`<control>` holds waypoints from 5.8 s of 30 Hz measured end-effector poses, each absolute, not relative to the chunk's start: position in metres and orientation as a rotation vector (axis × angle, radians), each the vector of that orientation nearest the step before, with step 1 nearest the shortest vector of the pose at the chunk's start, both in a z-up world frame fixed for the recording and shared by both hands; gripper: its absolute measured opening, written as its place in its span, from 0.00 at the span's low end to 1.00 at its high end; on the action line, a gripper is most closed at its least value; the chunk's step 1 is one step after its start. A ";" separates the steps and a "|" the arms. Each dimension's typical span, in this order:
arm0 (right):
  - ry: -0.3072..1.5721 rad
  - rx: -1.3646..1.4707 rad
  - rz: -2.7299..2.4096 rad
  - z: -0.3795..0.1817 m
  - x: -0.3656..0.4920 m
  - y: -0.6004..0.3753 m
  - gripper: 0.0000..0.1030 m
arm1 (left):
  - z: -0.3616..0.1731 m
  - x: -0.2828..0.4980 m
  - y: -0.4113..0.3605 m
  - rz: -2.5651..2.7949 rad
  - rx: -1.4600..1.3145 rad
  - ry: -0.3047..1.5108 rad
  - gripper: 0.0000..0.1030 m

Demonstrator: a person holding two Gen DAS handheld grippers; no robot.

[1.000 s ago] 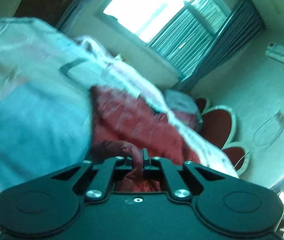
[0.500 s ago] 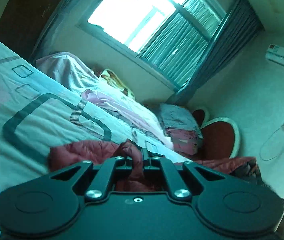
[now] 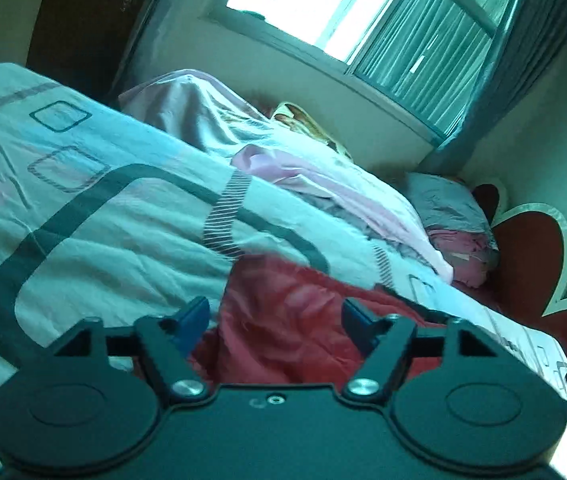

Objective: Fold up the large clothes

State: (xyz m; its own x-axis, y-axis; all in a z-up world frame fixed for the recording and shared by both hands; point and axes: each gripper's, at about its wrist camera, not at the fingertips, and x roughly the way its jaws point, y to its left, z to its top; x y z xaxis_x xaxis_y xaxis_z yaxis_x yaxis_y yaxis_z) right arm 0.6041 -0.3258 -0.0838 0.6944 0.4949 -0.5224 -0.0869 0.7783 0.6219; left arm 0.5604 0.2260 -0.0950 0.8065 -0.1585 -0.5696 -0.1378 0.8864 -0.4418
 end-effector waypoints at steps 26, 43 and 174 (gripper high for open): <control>0.689 0.284 0.279 -0.108 0.659 -0.285 0.01 | -0.103 0.629 0.185 -0.170 -0.140 0.686 0.04; 0.786 0.205 0.148 -0.131 0.653 -0.278 0.72 | -0.114 0.603 0.212 -0.014 -0.205 0.683 0.76; 0.709 0.667 0.068 -0.111 0.161 -0.404 0.51 | -0.140 0.167 0.129 0.169 -0.751 0.685 0.78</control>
